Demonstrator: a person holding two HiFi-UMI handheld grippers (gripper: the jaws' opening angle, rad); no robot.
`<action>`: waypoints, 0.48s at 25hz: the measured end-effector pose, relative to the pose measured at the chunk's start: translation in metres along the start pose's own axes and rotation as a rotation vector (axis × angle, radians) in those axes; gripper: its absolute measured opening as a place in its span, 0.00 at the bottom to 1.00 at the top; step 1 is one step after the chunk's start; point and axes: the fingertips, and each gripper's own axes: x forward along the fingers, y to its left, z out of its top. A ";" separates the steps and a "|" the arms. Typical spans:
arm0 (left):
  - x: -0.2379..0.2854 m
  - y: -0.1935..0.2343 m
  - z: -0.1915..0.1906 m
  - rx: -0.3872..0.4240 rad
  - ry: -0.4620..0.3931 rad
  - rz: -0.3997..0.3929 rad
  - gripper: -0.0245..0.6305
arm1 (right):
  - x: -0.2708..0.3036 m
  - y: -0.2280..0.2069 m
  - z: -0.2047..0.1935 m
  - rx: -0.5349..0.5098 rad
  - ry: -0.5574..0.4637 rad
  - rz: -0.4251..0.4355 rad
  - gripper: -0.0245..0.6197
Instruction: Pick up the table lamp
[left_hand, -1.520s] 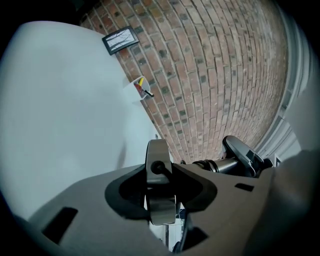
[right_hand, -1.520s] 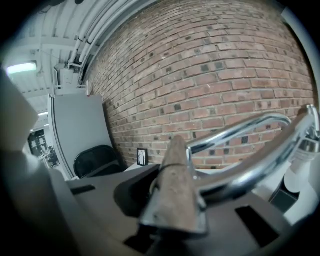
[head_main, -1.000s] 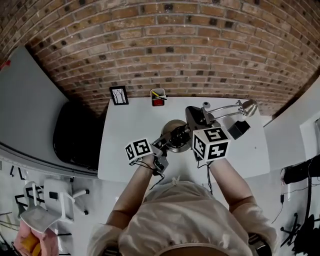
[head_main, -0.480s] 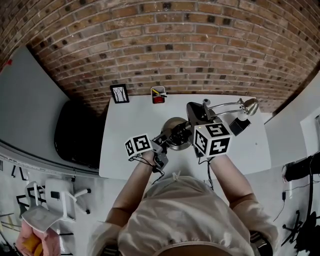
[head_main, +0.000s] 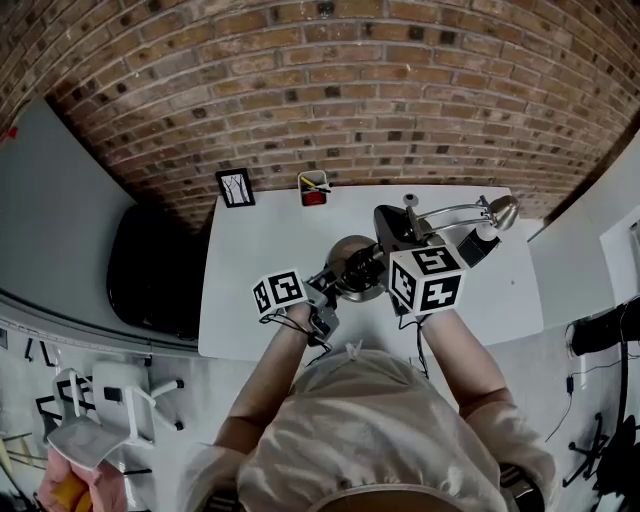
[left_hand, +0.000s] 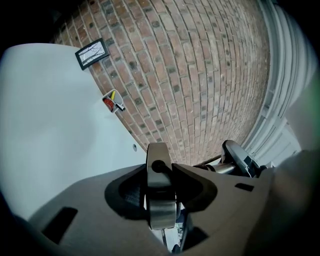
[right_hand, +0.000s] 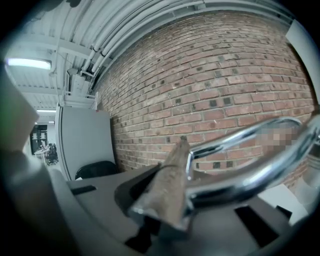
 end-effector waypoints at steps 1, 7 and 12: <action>0.000 0.001 0.000 -0.002 0.002 0.001 0.26 | 0.000 0.000 -0.001 0.001 0.001 -0.001 0.08; 0.001 0.006 -0.003 -0.002 0.014 0.010 0.26 | 0.001 0.002 -0.005 -0.015 0.008 0.001 0.08; 0.002 0.008 -0.005 -0.004 0.021 0.021 0.26 | 0.001 0.000 -0.008 -0.012 0.016 -0.005 0.08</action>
